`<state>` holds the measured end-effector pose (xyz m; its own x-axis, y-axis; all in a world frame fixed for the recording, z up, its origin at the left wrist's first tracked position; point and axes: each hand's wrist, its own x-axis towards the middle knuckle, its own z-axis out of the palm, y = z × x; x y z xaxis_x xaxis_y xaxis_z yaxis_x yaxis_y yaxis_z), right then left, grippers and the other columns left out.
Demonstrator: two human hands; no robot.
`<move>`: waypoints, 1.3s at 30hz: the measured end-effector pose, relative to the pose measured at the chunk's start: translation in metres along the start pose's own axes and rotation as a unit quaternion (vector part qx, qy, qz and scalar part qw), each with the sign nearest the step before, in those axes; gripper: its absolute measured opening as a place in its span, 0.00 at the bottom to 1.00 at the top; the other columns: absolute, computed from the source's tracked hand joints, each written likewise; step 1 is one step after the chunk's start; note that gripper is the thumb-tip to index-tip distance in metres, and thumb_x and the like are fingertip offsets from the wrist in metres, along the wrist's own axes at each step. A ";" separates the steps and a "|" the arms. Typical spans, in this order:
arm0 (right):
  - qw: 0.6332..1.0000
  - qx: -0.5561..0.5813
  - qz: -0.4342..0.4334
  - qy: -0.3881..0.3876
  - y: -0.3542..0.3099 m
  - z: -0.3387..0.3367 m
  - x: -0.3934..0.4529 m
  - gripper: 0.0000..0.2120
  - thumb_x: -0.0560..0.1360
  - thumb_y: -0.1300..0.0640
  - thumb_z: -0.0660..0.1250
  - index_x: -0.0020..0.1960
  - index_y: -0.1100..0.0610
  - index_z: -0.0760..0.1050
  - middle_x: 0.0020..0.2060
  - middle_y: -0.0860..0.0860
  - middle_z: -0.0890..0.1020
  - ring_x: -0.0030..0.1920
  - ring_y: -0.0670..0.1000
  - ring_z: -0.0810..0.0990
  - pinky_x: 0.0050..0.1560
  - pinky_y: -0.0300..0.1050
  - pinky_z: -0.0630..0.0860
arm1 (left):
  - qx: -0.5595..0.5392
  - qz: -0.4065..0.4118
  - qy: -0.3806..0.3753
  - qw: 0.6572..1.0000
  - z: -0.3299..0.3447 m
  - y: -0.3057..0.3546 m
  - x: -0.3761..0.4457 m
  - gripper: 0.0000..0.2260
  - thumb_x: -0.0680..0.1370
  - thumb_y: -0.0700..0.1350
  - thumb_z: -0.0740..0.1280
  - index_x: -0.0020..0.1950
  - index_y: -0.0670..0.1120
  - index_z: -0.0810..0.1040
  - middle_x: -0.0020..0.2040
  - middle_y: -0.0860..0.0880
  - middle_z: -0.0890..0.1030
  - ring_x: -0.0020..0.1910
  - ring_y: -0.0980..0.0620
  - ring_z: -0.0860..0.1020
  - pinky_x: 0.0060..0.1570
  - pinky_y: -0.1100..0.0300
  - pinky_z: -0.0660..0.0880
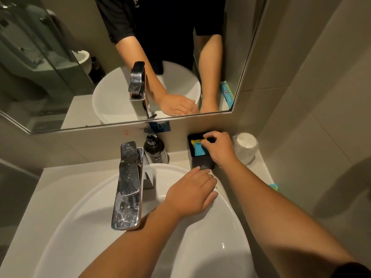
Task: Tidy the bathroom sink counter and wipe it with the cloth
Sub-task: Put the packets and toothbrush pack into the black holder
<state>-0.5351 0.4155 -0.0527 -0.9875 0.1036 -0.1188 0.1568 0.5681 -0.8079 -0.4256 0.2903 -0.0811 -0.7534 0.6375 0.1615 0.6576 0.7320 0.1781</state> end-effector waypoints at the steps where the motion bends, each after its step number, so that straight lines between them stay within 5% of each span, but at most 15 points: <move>1: 1.000 0.002 -0.008 0.014 0.001 0.000 -0.001 0.10 0.76 0.56 0.69 0.57 0.53 0.79 0.59 0.55 0.72 0.51 0.49 0.71 0.49 0.39 0.70 | -0.001 0.000 0.000 1.000 0.000 0.000 0.000 0.16 0.81 0.52 0.56 0.59 0.45 0.76 0.58 0.47 0.80 0.65 0.46 0.72 0.71 0.54 0.54; 6: 0.997 0.037 -0.035 0.051 -0.007 -0.010 -0.006 0.10 0.77 0.56 0.67 0.58 0.54 0.78 0.58 0.54 0.74 0.51 0.48 0.74 0.46 0.35 0.72 | -0.007 -0.006 -0.014 1.000 0.000 0.000 0.001 0.16 0.81 0.53 0.55 0.58 0.45 0.76 0.57 0.47 0.80 0.65 0.45 0.72 0.71 0.52 0.58; 10: 0.990 0.082 -0.029 0.115 -0.013 -0.048 -0.033 0.08 0.77 0.55 0.65 0.52 0.53 0.81 0.51 0.51 0.80 0.49 0.49 0.78 0.51 0.45 0.77 | -0.010 -0.005 -0.025 1.000 -0.002 0.001 0.001 0.17 0.81 0.53 0.54 0.58 0.45 0.77 0.57 0.47 0.80 0.65 0.45 0.72 0.70 0.53 0.56; 14: 0.980 -0.018 0.033 0.195 0.040 -0.099 -0.104 0.10 0.76 0.56 0.61 0.41 0.58 0.79 0.39 0.54 0.82 0.41 0.55 0.79 0.41 0.46 0.72 | -0.008 -0.008 -0.037 0.999 -0.004 0.003 0.002 0.19 0.81 0.53 0.52 0.58 0.45 0.77 0.56 0.45 0.80 0.64 0.43 0.73 0.68 0.49 0.61; 21: 0.891 -0.433 0.134 0.007 0.126 -0.107 -0.189 0.11 0.78 0.58 0.59 0.59 0.57 0.74 0.57 0.55 0.76 0.48 0.59 0.82 0.43 0.49 0.76 | -0.004 -0.020 -0.033 0.999 -0.006 0.004 0.003 0.21 0.80 0.54 0.52 0.59 0.43 0.77 0.56 0.43 0.81 0.63 0.42 0.74 0.67 0.47 0.64; 27: 0.893 -0.430 0.135 0.000 0.127 -0.093 -0.194 0.12 0.77 0.62 0.59 0.60 0.58 0.73 0.65 0.57 0.69 0.48 0.60 0.81 0.47 0.51 0.76 | 0.000 -0.029 -0.045 0.999 -0.008 0.004 0.001 0.22 0.80 0.55 0.50 0.60 0.43 0.77 0.58 0.43 0.80 0.65 0.42 0.73 0.69 0.48 0.61; 39: 0.881 -0.458 0.117 0.009 0.126 -0.099 -0.193 0.14 0.77 0.63 0.60 0.63 0.59 0.70 0.58 0.57 0.73 0.48 0.59 0.83 0.43 0.52 0.78 | -0.002 -0.035 -0.052 0.998 -0.007 0.003 0.000 0.23 0.80 0.55 0.49 0.61 0.44 0.76 0.59 0.44 0.80 0.66 0.43 0.72 0.69 0.48 0.61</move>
<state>-0.3235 0.5482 -0.0740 -0.9271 0.3137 -0.2053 0.3115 0.9492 0.0438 -0.4231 0.2909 -0.0733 -0.7935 0.6068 0.0473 0.6035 0.7744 0.1898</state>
